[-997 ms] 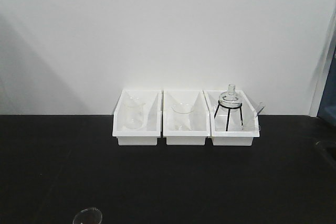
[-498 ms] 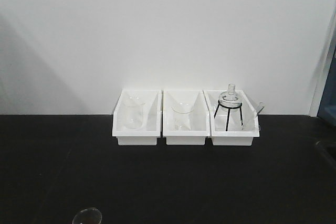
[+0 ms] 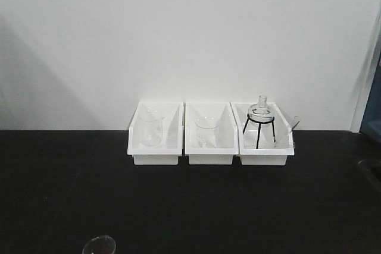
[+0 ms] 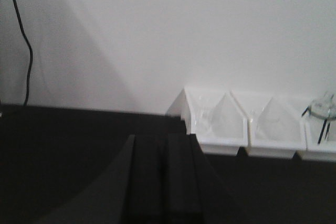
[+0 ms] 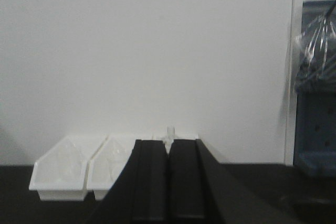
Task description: Sort red and green spoons into left cabinet
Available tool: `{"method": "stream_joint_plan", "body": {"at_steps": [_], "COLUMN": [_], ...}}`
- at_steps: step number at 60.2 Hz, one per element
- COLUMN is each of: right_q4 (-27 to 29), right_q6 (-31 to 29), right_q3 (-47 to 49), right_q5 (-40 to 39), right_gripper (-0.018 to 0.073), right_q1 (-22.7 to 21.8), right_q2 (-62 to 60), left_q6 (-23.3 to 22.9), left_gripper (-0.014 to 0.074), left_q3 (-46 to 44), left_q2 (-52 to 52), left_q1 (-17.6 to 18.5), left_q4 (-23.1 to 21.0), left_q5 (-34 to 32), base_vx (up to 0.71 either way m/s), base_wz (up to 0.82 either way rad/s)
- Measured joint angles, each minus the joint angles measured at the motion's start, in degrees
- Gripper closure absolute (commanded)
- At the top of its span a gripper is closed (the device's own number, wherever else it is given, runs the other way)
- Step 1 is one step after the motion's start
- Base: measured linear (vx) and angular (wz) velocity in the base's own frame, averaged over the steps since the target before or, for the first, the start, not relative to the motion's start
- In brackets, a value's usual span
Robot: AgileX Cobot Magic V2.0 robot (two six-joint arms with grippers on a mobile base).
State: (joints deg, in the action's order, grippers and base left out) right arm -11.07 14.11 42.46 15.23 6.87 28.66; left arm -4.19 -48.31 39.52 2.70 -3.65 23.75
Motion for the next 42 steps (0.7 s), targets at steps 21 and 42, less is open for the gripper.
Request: {"method": "stream_joint_plan", "body": {"at_steps": [21, 42], "right_q4": [1.2, 1.5], "right_q6": [-0.6, -6.3], "right_q3": [1.6, 1.6], "right_q5": [3.8, 3.8], "right_gripper": [0.0518, 0.0106], "right_q1": [0.0, 0.0], "right_q2": [12.6, 16.5], "left_q6": [25.3, 60.4], "left_gripper": [0.0562, 0.0231], "left_q3": [-2.8, -2.8], "left_q2": [16.9, 24.7], "left_q1": [0.0, 0.0], "left_q4": [-12.7, -47.2], "left_q5": [6.4, 5.8], "base_vx": [0.00, 0.00], "base_wz": [0.00, 0.00]}}
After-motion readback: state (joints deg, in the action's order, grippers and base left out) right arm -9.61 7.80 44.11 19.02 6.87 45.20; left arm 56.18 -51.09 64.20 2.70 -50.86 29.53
